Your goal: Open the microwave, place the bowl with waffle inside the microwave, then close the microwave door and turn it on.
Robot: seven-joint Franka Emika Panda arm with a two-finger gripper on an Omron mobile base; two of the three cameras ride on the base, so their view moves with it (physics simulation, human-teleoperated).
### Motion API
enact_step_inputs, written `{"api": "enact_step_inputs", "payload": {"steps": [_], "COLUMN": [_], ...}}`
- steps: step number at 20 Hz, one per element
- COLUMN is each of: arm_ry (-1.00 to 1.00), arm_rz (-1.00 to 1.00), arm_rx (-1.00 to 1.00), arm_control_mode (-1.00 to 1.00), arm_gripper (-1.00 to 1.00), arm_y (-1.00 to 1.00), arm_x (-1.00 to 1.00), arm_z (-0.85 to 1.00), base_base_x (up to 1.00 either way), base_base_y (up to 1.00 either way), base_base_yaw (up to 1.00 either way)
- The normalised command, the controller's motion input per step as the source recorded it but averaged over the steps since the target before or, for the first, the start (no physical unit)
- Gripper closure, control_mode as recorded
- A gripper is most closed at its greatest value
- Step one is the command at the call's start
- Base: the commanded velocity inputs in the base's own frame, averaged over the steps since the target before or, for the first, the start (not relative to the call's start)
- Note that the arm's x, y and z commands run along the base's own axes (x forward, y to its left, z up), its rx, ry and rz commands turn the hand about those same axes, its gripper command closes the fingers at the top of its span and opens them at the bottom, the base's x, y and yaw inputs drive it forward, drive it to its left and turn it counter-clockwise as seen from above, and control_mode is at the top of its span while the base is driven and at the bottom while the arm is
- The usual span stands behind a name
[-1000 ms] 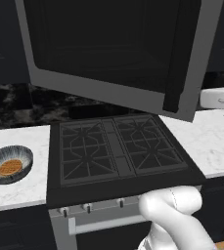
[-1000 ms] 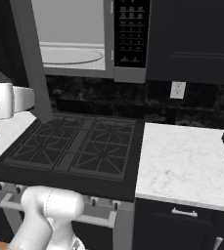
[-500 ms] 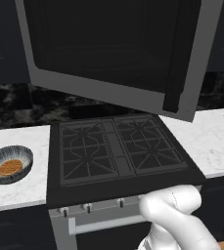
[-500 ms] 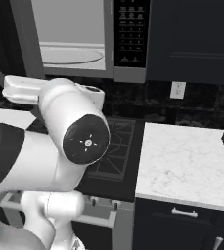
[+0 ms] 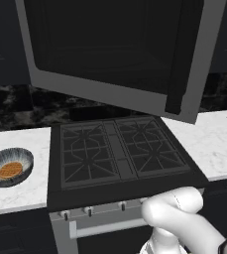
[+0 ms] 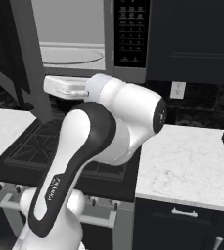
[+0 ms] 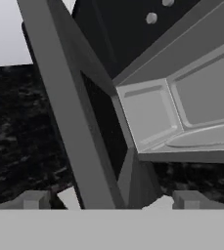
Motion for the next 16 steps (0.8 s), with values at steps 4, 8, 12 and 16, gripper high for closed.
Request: {"api": "enact_step_inputs", "payload": {"steps": [4, 8, 12, 16], "arm_ry": [0.0, 0.0, 0.0, 0.0], "arm_rz": [0.0, 0.0, 0.0, 0.04], "arm_rx": [0.0, 0.0, 0.0, 0.0], "arm_control_mode": [-1.0, -1.0, -1.0, -1.0], "arm_gripper": [-1.0, -1.0, -1.0, -1.0], "arm_y": [0.13, 0.06, 0.18, 0.44], "arm_x": [0.62, 0.78, 0.38, -0.07], "arm_z": [-0.03, -0.24, -0.18, -0.02], "base_base_x": [0.0, 0.0, 0.0, 0.0], "base_base_y": [0.0, 0.0, 0.0, 0.0], "base_base_yaw": [0.0, 0.0, 0.0, 0.0]}}
